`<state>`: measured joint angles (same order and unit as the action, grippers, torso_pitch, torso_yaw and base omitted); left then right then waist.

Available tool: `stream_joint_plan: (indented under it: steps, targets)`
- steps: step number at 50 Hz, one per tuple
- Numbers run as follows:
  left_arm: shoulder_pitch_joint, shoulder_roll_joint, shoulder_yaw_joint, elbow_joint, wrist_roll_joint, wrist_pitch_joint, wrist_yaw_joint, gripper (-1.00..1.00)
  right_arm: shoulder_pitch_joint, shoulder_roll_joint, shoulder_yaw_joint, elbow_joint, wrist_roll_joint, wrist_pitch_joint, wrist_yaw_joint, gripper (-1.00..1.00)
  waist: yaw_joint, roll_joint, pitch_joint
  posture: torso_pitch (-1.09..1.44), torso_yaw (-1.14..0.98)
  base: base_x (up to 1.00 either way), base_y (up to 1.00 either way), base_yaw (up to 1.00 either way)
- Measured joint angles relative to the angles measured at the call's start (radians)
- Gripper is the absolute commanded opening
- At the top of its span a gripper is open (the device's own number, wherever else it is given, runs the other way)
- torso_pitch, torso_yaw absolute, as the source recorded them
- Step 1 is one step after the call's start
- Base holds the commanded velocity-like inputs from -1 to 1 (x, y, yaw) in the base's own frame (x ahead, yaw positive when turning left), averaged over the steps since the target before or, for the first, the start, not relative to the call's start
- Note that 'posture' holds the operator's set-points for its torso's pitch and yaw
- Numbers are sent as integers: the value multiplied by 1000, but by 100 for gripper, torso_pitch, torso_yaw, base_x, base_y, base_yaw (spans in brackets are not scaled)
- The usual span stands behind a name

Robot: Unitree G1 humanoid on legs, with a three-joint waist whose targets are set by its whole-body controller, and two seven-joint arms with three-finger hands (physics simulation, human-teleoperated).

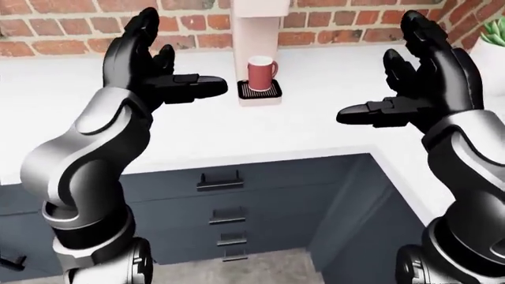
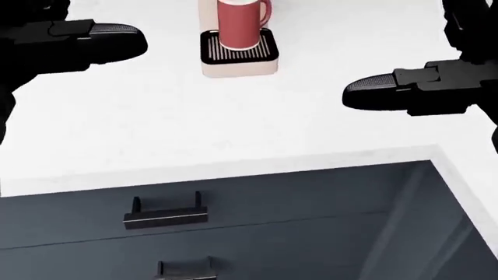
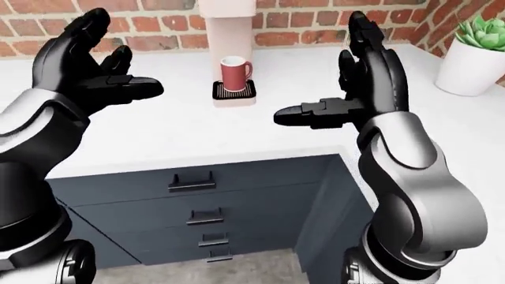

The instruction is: Press the button on the coffee machine to serve coffee.

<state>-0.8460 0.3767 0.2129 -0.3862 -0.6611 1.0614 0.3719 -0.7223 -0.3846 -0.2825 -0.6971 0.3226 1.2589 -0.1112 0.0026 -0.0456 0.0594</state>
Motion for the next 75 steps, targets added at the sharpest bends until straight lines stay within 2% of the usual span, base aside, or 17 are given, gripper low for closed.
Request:
stream_joint_plan:
  steps: [5,9,10,14,17,20,22,27,31,37,40,46,50,55,59,67,75]
  targets:
    - [-13,4,16,-19,8,-9,2,100,-17,-3,-2,-21,3,-14,3,100,-7,44,-9,0,0,31,0,0]
    - [-15,6,17,-16,15,-25,-5,100,-22,0,-1,-16,1,-21,1,100,-13,108,-22,0,0,20,0,0]
    - [-7,8,21,-11,19,-29,-7,100,-17,9,5,-14,2,-22,1,100,-3,103,-23,0,0,0,0,0]
    - [7,4,27,5,35,-15,-1,100,0,16,22,1,14,-17,8,100,-3,101,24,0,0,0,0,0]
    - [-2,2,21,6,35,-8,-2,100,-4,13,15,11,14,-17,6,100,-7,66,32,0,0,0,0,0]
    - [-10,4,21,-4,35,-15,-8,100,-15,4,5,-2,12,-31,1,100,-1,11,16,0,0,3,0,0]
    - [6,-11,13,0,35,-13,-8,100,-3,3,0,-2,10,-32,-2,100,-9,40,10,0,0,12,0,0]
    - [-6,-10,3,-12,24,4,-13,100,-9,0,-4,-4,7,-17,-9,100,-6,39,-23,0,0,12,0,0]
    - [-14,-2,19,-34,38,-34,-17,100,-28,-2,-7,-26,14,-39,-10,100,-18,83,-13,0,0,0,0,0]
    - [15,-9,17,9,58,-12,-18,100,-7,8,14,7,25,-25,-11,100,1,31,4,0,0,0,0,0]
    - [14,-15,11,9,59,-5,-21,100,-10,4,8,2,25,-22,-14,100,4,28,4,0,0,2,-3,0]
    - [10,-11,24,-4,67,-11,-24,100,-7,3,25,-6,26,-51,-5,100,15,41,-32,0,0,9,-9,0]
    - [-13,-14,20,-27,66,-26,-26,100,-8,-4,5,-7,20,-68,-3,100,13,11,-33,0,0,4,-2,0]
    - [3,-28,-9,-15,52,-11,-37,100,-4,-2,-12,5,7,-45,-21,100,3,40,3,0,0,0,0,0]
    - [3,-27,-3,2,60,4,-35,100,-3,3,1,9,16,-33,-18,100,2,71,3,0,0,0,0,0]
    - [2,-29,10,-13,74,-13,-35,100,-10,-1,0,-3,24,-43,-16,100,-2,46,-8,0,0,0,0,0]
    - [4,-37,7,-11,77,-17,-42,100,-6,-1,3,-1,27,-40,-20,100,-4,47,-11,0,0,0,0,0]
